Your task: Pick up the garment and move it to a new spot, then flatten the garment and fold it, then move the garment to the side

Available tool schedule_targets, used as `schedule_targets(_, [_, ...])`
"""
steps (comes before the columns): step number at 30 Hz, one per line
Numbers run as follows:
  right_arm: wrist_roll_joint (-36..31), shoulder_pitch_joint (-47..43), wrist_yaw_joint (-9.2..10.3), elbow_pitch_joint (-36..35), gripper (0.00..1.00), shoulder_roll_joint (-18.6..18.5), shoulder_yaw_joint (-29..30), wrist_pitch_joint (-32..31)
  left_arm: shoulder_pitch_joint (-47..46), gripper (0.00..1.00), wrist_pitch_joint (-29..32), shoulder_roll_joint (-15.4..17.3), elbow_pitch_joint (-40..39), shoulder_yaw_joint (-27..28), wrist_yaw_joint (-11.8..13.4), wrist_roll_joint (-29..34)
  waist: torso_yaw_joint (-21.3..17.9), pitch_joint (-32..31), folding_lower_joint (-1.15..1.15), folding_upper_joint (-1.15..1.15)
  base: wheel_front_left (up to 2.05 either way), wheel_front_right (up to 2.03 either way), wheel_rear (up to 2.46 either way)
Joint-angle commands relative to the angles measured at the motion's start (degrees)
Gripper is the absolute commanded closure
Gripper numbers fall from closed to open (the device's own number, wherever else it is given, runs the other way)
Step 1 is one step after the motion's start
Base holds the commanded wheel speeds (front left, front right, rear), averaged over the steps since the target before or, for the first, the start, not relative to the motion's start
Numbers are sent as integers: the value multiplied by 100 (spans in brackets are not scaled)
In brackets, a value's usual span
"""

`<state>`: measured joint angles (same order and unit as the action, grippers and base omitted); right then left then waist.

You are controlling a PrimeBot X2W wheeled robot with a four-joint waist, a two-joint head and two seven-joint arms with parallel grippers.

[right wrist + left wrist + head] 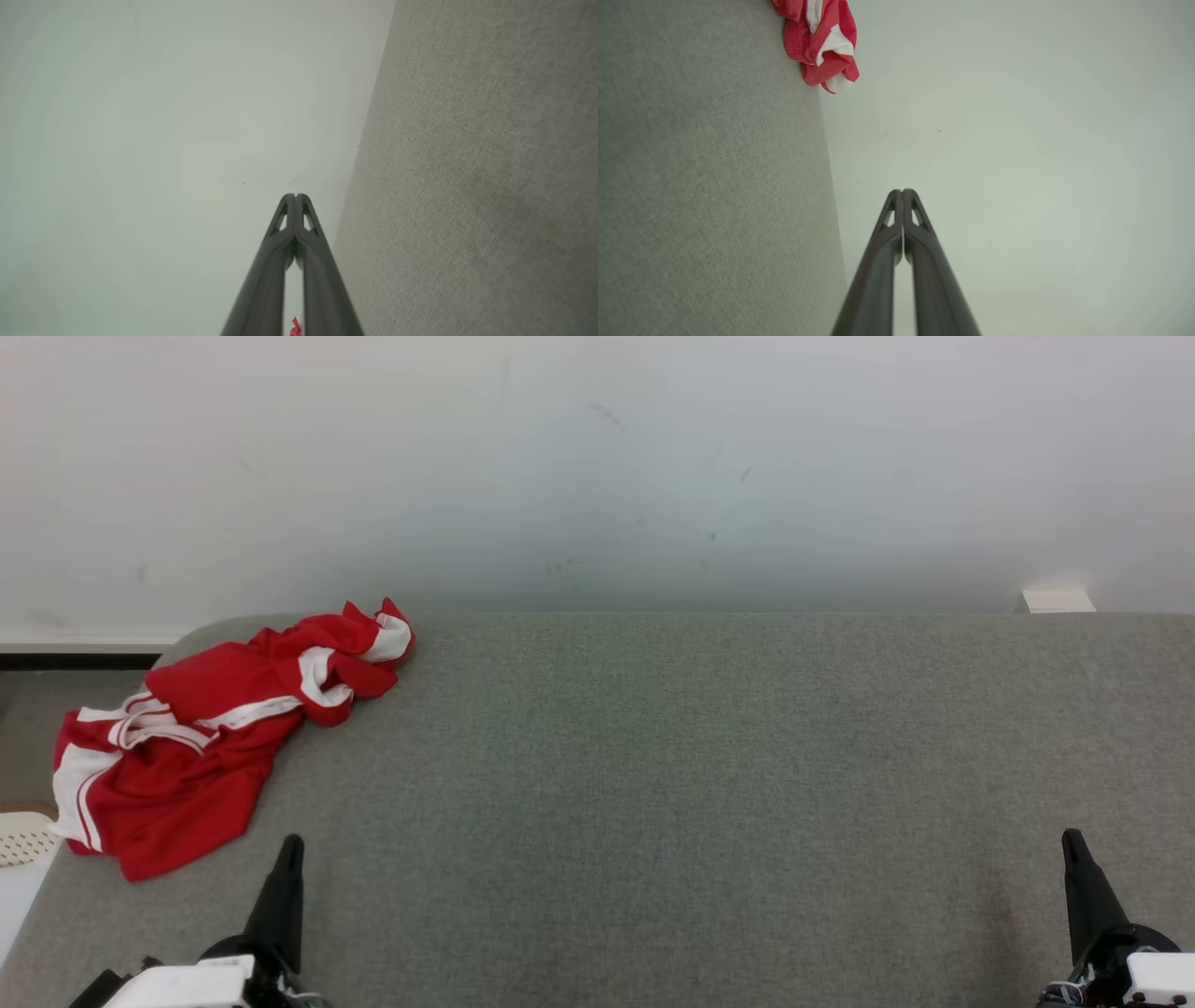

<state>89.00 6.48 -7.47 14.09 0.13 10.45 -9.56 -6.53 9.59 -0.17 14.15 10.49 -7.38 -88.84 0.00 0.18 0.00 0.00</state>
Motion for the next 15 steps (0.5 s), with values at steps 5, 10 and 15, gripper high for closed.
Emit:
schedule_targets(5, [-11,-116,2,128,0,34,-26,36,102,0,-32,-51,132,-24,23,22,0,-1,0,0,0,0,0])
schedule_targets(10, [-163,-164,2,73,0,30,-106,208,89,0,-206,-45,80,-153,70,169,-2,-3,0,0,0,0,0])
schedule_targets(15, [-612,-207,1,9,0,26,-147,369,82,0,-367,-36,27,-264,120,478,-2,-5,0,0,0,0,0])
